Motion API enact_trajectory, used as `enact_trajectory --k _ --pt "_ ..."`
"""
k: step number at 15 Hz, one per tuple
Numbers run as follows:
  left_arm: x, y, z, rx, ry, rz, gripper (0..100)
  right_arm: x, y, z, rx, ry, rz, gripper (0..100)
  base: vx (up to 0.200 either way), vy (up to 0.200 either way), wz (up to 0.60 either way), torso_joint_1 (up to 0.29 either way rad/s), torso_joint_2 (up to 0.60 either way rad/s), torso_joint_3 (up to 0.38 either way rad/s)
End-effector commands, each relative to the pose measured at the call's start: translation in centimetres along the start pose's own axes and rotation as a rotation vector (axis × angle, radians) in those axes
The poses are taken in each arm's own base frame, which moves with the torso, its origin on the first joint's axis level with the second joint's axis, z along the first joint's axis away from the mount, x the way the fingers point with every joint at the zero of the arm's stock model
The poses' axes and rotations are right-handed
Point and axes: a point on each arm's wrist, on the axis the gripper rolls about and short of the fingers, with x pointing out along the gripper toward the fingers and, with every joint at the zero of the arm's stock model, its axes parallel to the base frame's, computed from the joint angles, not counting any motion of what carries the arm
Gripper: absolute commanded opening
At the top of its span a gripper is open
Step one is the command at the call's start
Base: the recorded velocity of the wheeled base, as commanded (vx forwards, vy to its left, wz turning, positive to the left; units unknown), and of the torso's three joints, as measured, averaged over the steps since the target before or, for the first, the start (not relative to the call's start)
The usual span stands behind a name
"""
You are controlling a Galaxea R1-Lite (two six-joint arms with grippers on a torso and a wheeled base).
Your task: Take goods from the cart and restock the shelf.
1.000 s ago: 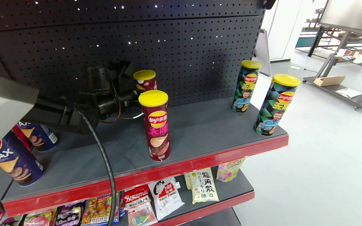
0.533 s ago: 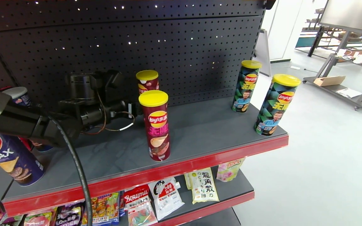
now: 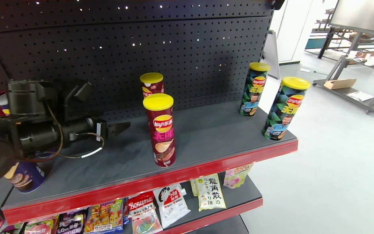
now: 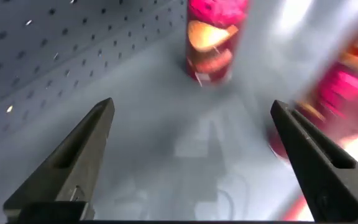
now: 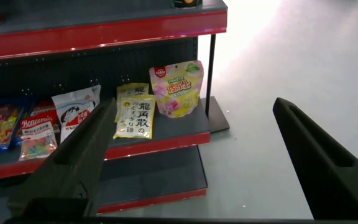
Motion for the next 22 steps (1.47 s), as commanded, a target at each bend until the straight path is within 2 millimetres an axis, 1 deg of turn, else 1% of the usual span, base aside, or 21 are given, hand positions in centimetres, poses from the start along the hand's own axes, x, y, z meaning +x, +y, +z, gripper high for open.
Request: enact_trajectory --k 1,2,3,4,5,6,7,8,9,11,12,13,16,18,20,22 --pt "-9.9 -2.0 0.9 0.011 -0.068 -0.015 100 0.0 0.0 0.0 0.0 0.002 0.0 100 0.0 0.0 0.0 0.0 0.0 0.0" --pt "-13.2 -2.8 0.3 0.009 -0.108 -0.036 100 0.0 0.0 0.0 0.0 0.002 0.0 100 0.0 0.0 0.0 0.0 0.0 0.0" --pt "-13.4 -2.8 0.2 0.008 -0.111 -0.036 100 0.0 0.0 0.0 0.0 0.002 0.0 100 0.0 0.0 0.0 0.0 0.0 0.0" --pt "-19.0 -4.4 -1.5 -0.019 -0.191 -0.029 100 0.0 0.0 0.0 0.0 0.002 0.0 100 0.0 0.0 0.0 0.0 0.0 0.0" --pt "-20.7 -5.2 -2.1 -0.042 -0.216 -0.032 100 0.0 0.0 0.0 0.0 0.002 0.0 100 0.0 0.0 0.0 0.0 0.0 0.0" --pt "-24.4 -7.0 -3.4 -0.1 -0.263 -0.046 100 0.0 0.0 0.0 0.0 0.002 0.0 100 0.0 0.0 0.0 0.0 0.0 0.0" --pt "-25.8 -7.8 -4.4 -0.097 -0.283 -0.037 100 0.0 0.0 0.0 0.0 0.002 0.0 100 0.0 0.0 0.0 0.0 0.0 0.0" --pt "-26.1 -8.0 -4.6 -0.094 -0.29 -0.035 100 0.0 0.0 0.0 0.0 0.002 0.0 100 0.0 0.0 0.0 0.0 0.0 0.0" --pt "-27.7 -8.8 -6.2 -0.097 -0.301 0.04 100 0.0 0.0 0.0 0.0 0.002 0.0 100 0.0 0.0 0.0 0.0 0.0 0.0" --pt "-28.3 -8.9 -7.5 -0.127 -0.299 0.214 100 0.0 0.0 0.0 0.0 0.002 0.0 100 0.0 0.0 0.0 0.0 0.0 0.0" --pt "-28.3 -8.9 -7.8 -0.148 -0.299 0.27 100 0.0 0.0 0.0 0.0 0.002 0.0 100 0.0 0.0 0.0 0.0 0.0 0.0" --pt "-28.2 -8.8 -8.2 -0.161 -0.294 0.284 100 0.0 0.0 0.0 0.0 0.002 0.0 100 0.0 0.0 0.0 0.0 0.0 0.0" --pt "-28.4 -9.5 -10.6 -0.052 -0.309 0.262 100 0.0 0.0 0.0 -0.009 0.002 0.003 100 0.0 0.0 0.0 0.0 0.0 0.0" --pt "-28.5 -9.8 -11.7 -0.046 -0.314 0.259 100 0.0 0.0 0.0 -0.006 0.002 0.002 100 0.0 0.0 0.0 0.0 0.0 0.0" --pt "-28.4 -9.7 -11.7 -0.056 -0.305 0.305 100 0.0 0.0 0.0 -0.008 0.002 0.003 100 0.0 0.0 0.0 0.0 0.0 0.0" --pt "-28.4 -9.6 -12.0 -0.067 -0.3 0.364 100 0.0 0.0 0.0 -0.006 0.002 0.003 100 0.0 0.0 0.6 -0.002 0.0 0.0"
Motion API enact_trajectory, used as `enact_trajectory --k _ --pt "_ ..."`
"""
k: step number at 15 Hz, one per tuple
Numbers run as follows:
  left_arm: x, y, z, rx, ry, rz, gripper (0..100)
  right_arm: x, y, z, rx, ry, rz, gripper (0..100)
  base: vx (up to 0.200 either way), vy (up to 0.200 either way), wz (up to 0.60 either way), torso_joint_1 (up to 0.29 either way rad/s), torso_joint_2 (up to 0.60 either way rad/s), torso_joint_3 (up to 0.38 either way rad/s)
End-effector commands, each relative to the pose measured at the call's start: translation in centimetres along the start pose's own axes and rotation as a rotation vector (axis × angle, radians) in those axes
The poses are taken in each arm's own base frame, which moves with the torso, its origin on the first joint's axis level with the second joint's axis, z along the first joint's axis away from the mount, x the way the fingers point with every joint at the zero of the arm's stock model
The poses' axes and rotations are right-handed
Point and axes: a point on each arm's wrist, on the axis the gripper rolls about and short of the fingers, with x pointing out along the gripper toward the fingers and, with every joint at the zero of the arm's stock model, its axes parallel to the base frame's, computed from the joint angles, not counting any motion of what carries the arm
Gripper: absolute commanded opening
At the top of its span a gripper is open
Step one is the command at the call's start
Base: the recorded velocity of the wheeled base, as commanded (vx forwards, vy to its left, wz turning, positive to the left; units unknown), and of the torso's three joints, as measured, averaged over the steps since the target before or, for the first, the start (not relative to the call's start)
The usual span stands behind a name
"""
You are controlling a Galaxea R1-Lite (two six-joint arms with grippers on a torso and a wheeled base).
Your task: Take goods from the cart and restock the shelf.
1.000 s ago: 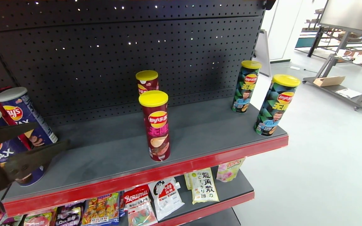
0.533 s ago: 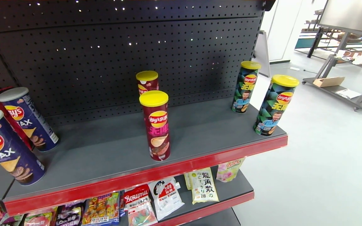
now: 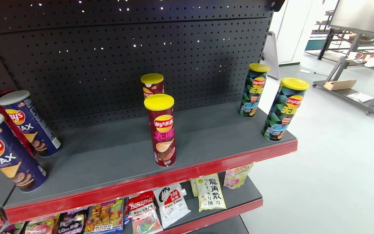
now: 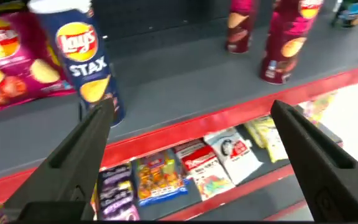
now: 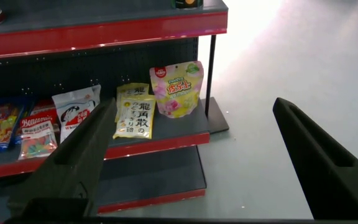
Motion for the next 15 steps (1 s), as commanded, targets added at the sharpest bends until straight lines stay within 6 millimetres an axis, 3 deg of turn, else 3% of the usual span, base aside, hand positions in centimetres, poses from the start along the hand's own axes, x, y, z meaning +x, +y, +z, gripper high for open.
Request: enact_trajectory --k 1,5,9,12,15 --pt "-0.2 0.0 -0.2 0.0 -0.012 0.012 100 0.0 0.0 0.0 -0.001 0.002 0.0 100 0.0 0.0 0.6 -0.002 0.01 0.007" --pt "-0.6 -0.1 -0.7 0.002 -0.033 0.016 100 0.0 0.0 0.0 -0.001 0.002 0.0 100 0.0 0.0 0.6 0.006 0.0 0.005" --pt "-0.9 -0.1 -1.5 0.004 -0.046 0.026 100 0.0 0.0 0.0 0.0 0.002 0.001 100 0.0 0.0 0.0 0.0 0.0 0.0" --pt "-0.9 0.0 -3.6 -0.001 0.002 0.109 100 0.0 0.0 0.0 -0.001 0.003 0.001 100 0.0 0.0 0.0 0.0 0.0 0.0" --pt "0.4 -0.1 -6.8 -0.006 0.038 0.092 100 0.0 0.0 0.0 0.0 0.002 0.001 100 0.0 0.0 0.0 0.0 0.0 0.0"
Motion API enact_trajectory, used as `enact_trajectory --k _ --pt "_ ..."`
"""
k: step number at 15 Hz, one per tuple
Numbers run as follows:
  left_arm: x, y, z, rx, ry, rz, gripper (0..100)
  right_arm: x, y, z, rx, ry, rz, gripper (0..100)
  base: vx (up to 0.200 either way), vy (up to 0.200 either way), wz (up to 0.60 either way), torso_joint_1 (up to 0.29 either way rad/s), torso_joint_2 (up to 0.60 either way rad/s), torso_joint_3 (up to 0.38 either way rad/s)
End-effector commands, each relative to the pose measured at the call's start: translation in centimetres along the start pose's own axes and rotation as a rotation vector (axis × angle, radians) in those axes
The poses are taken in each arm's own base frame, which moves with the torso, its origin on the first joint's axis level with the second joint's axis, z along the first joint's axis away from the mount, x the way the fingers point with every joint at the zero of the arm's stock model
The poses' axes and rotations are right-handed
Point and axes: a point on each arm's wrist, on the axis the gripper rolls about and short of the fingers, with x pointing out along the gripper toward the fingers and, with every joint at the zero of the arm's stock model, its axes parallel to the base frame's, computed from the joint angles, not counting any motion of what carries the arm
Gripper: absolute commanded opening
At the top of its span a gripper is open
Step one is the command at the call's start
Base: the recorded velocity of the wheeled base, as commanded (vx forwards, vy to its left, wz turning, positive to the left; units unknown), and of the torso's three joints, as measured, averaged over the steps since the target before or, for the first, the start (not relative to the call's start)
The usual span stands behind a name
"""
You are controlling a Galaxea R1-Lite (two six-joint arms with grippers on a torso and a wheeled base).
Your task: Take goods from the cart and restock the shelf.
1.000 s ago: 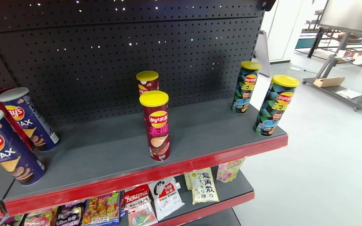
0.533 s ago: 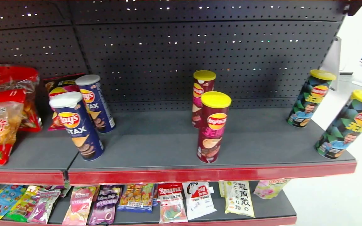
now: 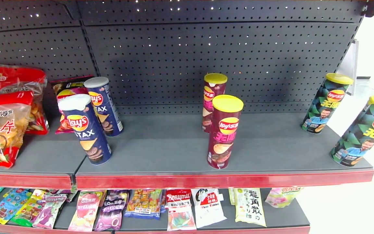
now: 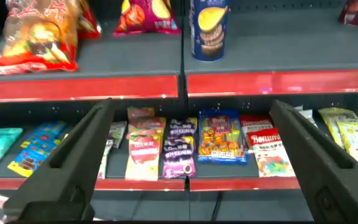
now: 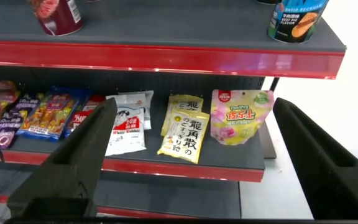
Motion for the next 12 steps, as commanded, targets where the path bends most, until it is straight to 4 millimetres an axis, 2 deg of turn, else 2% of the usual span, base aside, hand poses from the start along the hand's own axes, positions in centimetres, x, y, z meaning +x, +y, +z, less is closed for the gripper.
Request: enact_trajectory --k 1,2,5,6,7,8,10,12 --pt "1.4 -0.2 -2.6 0.006 -0.015 -0.029 100 0.0 0.0 0.0 -0.003 0.002 0.003 100 0.0 0.0 0.0 0.0 0.0 0.0" --pt "2.0 -0.3 -3.2 0.003 -0.071 -0.051 100 0.0 0.0 0.0 -0.006 0.001 0.003 100 0.0 0.0 0.0 0.0 0.0 0.0" --pt "2.0 -0.3 -3.3 -0.054 -0.046 -0.051 100 0.0 0.1 0.0 -0.01 -0.003 0.033 100 0.0 0.0 0.0 0.0 0.0 0.0" --pt "2.0 -0.3 -3.3 -0.054 -0.048 -0.053 100 -0.3 0.2 5.9 0.001 -0.082 0.113 100 0.0 0.0 0.0 0.0 0.0 0.0" --pt "2.0 -0.3 -3.3 -0.054 -0.048 -0.053 100 0.7 0.2 10.1 0.047 -0.071 0.13 100 0.0 0.0 0.0 0.0 0.0 0.0" --pt "2.0 -0.3 -3.3 -0.053 -0.049 -0.053 100 1.5 0.3 12.0 0.047 -0.059 0.174 100 0.0 0.0 0.0 0.0 0.0 0.0" --pt "2.0 -0.3 -3.3 -0.051 -0.049 -0.054 100 3.1 0.6 10.6 -0.007 0.071 0.297 100 0.0 0.0 0.0 0.0 0.0 0.0" --pt "2.0 -0.3 -3.3 -0.042 -0.048 -0.053 100 6.5 1.1 10.2 -0.002 0.257 0.335 100 0.0 0.0 0.0 0.0 0.0 0.0"
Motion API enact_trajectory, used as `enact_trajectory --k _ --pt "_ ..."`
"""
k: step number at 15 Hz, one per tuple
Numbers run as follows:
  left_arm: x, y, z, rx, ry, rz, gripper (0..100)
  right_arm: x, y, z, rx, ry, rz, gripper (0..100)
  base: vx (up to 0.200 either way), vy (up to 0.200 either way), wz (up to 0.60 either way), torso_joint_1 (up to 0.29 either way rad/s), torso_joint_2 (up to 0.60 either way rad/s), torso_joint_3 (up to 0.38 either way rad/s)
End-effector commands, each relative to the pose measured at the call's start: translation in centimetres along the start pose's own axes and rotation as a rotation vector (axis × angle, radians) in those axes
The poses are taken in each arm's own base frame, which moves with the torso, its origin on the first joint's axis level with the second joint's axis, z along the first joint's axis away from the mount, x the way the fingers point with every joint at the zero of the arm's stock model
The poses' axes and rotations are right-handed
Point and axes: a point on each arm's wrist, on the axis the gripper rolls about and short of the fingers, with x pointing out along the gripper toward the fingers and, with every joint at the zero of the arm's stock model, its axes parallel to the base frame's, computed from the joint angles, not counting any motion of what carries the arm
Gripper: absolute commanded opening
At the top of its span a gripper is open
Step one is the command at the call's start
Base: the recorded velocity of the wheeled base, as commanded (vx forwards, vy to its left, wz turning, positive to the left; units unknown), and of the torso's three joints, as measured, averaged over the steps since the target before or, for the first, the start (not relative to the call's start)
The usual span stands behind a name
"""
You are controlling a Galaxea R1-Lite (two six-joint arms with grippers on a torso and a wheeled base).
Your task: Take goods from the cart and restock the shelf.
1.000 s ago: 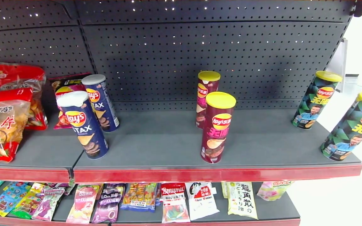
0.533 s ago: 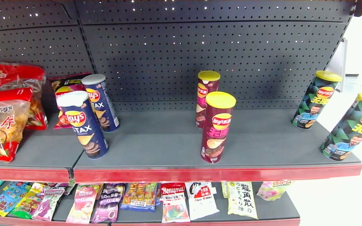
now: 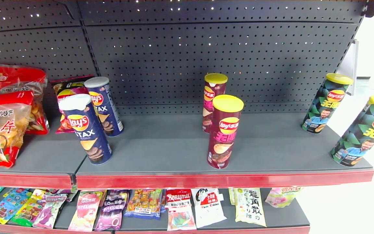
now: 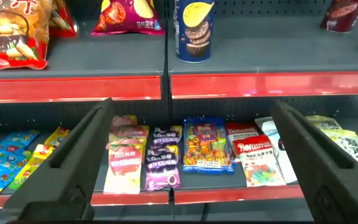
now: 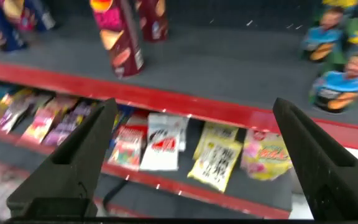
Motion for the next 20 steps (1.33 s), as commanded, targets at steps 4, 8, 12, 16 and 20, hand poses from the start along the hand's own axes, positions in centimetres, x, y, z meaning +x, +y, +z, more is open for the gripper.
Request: enact_trajectory --k 4,8,12,16,20 --pt "0.0 0.0 0.0 0.001 0.004 0.001 100 12.6 -0.5 2.4 0.0 0.473 0.098 100 0.0 0.0 0.0 0.0 0.0 0.0" --pt "0.0 0.0 -0.1 0.001 0.004 0.001 100 19.5 -0.8 2.4 0.0 0.604 0.076 100 0.0 0.0 0.0 0.0 0.0 0.0" --pt "0.0 0.0 -0.1 0.001 0.004 0.001 100 23.0 -0.9 1.9 -0.006 0.654 0.077 100 0.0 0.0 0.0 0.0 0.0 0.0" --pt "0.0 0.0 -0.1 0.001 0.004 0.001 100 25.7 -0.3 1.1 -0.035 0.692 0.085 100 0.0 0.0 0.0 0.0 0.0 0.0" --pt "0.0 0.0 -0.1 0.001 0.004 0.0 100 27.6 0.6 0.7 -0.063 0.703 0.089 100 0.0 0.0 0.0 0.0 0.0 0.0"
